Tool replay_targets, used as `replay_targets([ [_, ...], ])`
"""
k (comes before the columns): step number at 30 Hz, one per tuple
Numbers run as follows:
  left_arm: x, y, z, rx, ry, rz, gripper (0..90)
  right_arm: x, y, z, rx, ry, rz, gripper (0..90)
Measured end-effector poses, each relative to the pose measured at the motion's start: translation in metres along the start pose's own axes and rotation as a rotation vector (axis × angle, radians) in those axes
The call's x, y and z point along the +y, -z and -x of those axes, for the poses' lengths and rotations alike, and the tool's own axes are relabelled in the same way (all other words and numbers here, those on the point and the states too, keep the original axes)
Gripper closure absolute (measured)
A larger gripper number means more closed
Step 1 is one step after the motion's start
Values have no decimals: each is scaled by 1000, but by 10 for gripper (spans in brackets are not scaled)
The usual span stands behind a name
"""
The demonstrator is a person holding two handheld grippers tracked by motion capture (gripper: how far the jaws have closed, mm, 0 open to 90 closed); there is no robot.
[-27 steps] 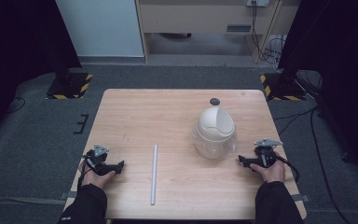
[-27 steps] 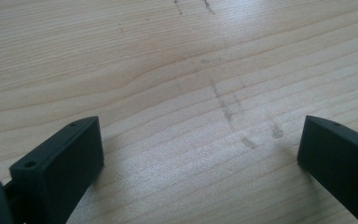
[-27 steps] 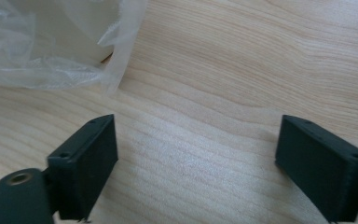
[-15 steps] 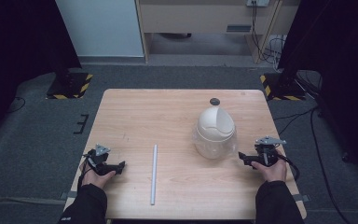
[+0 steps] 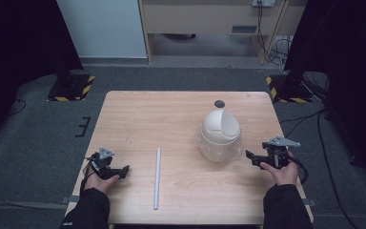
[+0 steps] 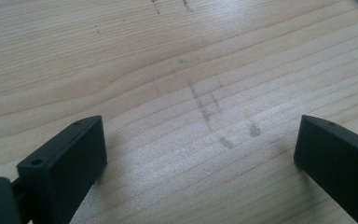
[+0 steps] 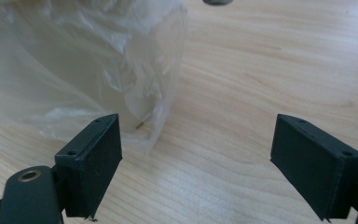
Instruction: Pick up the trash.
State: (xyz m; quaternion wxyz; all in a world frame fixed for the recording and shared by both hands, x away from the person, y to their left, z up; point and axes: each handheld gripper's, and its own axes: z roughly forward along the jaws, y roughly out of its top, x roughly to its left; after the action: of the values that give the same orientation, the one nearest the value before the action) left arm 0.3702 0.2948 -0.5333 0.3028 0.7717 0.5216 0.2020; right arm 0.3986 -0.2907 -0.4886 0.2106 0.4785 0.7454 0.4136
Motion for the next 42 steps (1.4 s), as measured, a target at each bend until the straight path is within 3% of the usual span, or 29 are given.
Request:
replay_targets([
  [5, 0, 0, 0, -1, -2, -1, 18, 4, 8, 0, -3, -2, 26, 165],
  [14, 0, 0, 0, -2, -1, -2, 17, 23, 31, 0, -6, -15, 118, 155],
  [21, 0, 0, 0, -4, -5, 0, 16, 36, 46, -5, 24, -29, 186, 154],
  [33, 0, -1, 0, -4, -5, 6, 8, 62, 62, -24, 76, 41, 265, 158],
  [42, -1, -1, 1, -3, -5, 16, 2, 78, 67, -31, 107, 85, 283, 159],
])
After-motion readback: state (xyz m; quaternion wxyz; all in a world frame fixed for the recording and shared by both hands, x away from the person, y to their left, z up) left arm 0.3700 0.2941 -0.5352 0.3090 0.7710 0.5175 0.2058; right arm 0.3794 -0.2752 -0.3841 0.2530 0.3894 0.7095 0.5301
